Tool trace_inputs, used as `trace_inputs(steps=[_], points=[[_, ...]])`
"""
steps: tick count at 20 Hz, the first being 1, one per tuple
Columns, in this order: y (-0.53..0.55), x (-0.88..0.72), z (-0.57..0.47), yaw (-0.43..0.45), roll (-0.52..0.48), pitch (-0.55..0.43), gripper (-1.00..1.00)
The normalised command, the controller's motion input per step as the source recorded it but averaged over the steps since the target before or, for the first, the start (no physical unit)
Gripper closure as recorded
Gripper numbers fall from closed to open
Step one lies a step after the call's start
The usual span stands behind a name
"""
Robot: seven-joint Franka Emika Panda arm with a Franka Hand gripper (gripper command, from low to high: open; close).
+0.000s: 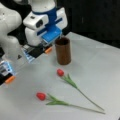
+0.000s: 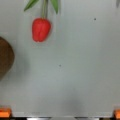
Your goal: Flower insertion into a vase
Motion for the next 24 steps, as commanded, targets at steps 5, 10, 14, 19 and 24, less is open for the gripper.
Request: trace_inputs(steps=[5,10,14,19,24], points=[[0.02,0.08,-0.11,0.108,0.004,0.066,-1.0],[0.08,0.17,-0.19,0.088,0.026,0.021,-1.0],[0.11,0.23,-0.14,0.061,0.043,0.007,-1.0],[0.08,0.34,-0.16,-0.004,0.015,0.043,-1.0],[0.04,0.5,-0.24,-0.051,0.002,0.043,-1.0]])
